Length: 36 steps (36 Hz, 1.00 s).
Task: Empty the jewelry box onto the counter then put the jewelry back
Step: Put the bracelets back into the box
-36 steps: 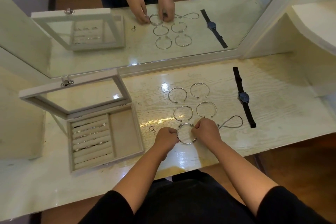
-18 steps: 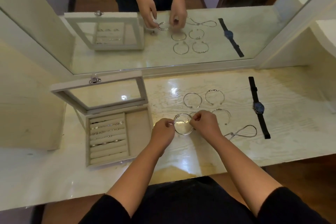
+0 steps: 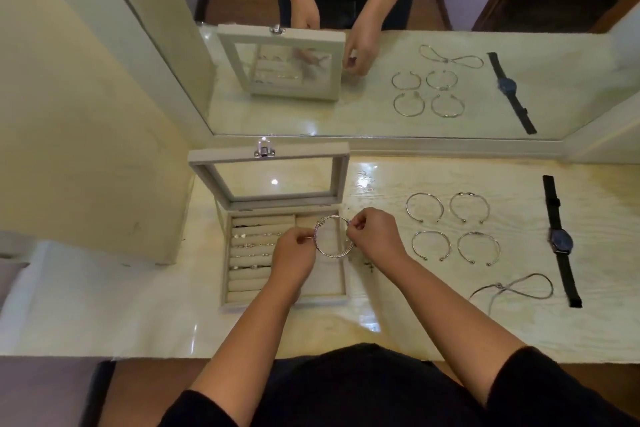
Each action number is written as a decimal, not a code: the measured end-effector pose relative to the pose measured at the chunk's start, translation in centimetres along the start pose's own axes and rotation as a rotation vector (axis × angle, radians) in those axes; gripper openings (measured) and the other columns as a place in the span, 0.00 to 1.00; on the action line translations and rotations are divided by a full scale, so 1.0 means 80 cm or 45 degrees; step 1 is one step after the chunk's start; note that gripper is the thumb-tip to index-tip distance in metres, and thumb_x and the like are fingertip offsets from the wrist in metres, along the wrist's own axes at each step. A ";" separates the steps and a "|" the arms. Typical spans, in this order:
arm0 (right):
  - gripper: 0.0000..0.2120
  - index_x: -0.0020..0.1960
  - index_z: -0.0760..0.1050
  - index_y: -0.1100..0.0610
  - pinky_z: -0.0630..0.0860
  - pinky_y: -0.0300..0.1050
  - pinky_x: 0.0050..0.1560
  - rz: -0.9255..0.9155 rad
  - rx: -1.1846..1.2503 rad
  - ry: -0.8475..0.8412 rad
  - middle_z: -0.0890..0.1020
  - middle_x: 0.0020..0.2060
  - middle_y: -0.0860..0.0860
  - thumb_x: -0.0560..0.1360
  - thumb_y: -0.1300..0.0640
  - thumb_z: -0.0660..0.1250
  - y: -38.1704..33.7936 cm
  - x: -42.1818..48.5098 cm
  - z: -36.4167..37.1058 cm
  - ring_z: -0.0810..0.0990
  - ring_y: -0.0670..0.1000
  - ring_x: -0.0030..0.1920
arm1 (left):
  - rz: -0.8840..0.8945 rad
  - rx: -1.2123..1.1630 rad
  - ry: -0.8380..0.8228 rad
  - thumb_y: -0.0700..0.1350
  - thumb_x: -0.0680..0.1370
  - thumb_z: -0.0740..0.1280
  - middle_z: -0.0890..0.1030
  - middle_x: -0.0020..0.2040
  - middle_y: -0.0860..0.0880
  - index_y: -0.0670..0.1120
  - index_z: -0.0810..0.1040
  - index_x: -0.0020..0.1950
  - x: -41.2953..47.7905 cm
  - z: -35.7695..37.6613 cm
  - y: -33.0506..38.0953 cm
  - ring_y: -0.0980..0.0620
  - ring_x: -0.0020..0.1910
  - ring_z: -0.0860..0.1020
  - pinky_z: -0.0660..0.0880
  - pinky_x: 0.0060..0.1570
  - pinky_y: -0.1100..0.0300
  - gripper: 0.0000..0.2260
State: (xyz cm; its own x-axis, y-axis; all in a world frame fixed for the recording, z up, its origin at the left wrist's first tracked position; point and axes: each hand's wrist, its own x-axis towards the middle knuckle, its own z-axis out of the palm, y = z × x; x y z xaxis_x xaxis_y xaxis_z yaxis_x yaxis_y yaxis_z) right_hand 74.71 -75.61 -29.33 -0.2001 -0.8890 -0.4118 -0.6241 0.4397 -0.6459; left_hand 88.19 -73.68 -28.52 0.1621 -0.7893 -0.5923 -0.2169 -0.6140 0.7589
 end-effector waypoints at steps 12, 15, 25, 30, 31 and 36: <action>0.09 0.42 0.77 0.70 0.76 0.53 0.43 -0.049 -0.269 -0.046 0.81 0.42 0.64 0.70 0.65 0.62 -0.032 0.011 0.028 0.79 0.63 0.46 | -0.072 0.039 -0.033 0.32 0.73 0.58 0.77 0.41 0.45 0.44 0.80 0.44 0.026 -0.023 -0.001 0.49 0.40 0.70 0.65 0.37 0.59 0.13; 0.08 0.42 0.77 0.67 0.74 0.51 0.39 -0.061 -0.343 -0.055 0.81 0.41 0.61 0.71 0.63 0.62 -0.034 0.014 0.034 0.79 0.61 0.44 | -0.073 0.068 -0.054 0.33 0.72 0.57 0.72 0.38 0.45 0.45 0.78 0.42 0.030 -0.025 0.002 0.50 0.39 0.66 0.62 0.41 0.59 0.12; 0.06 0.39 0.73 0.59 0.63 0.45 0.38 -0.166 -0.650 0.034 0.79 0.41 0.56 0.73 0.60 0.59 -0.027 0.022 0.046 0.79 0.60 0.44 | -0.018 0.165 -0.087 0.33 0.72 0.56 0.73 0.34 0.45 0.35 0.79 0.43 0.036 -0.024 0.001 0.49 0.34 0.67 0.61 0.36 0.60 0.11; 0.09 0.48 0.76 0.61 0.66 0.47 0.42 -0.214 -0.691 0.074 0.79 0.47 0.56 0.74 0.59 0.59 -0.020 0.024 0.048 0.78 0.59 0.48 | 0.008 0.278 -0.092 0.33 0.73 0.56 0.73 0.29 0.48 0.38 0.79 0.44 0.034 -0.023 0.005 0.46 0.32 0.69 0.61 0.29 0.61 0.12; 0.09 0.49 0.76 0.61 0.66 0.47 0.42 -0.216 -0.690 0.077 0.79 0.47 0.56 0.74 0.59 0.59 -0.020 0.024 0.048 0.77 0.58 0.48 | 0.018 0.294 -0.099 0.34 0.74 0.56 0.78 0.35 0.46 0.39 0.80 0.47 0.034 -0.022 0.005 0.43 0.38 0.73 0.65 0.34 0.60 0.12; 0.10 0.50 0.76 0.61 0.67 0.47 0.43 -0.221 -0.686 0.087 0.78 0.47 0.57 0.75 0.59 0.58 -0.019 0.025 0.049 0.77 0.58 0.49 | 0.001 0.328 -0.033 0.35 0.76 0.56 0.79 0.59 0.42 0.39 0.76 0.61 0.033 -0.025 0.005 0.43 0.56 0.76 0.69 0.49 0.60 0.16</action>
State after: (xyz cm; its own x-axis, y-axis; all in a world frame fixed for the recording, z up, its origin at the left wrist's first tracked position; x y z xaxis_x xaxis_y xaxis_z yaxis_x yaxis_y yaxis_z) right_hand 78.21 -77.54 -31.72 -0.0978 -0.9566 -0.2745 -0.9456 0.1753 -0.2741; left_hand 90.42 -76.02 -29.25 0.1376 -0.7875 -0.6008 -0.4556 -0.5889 0.6676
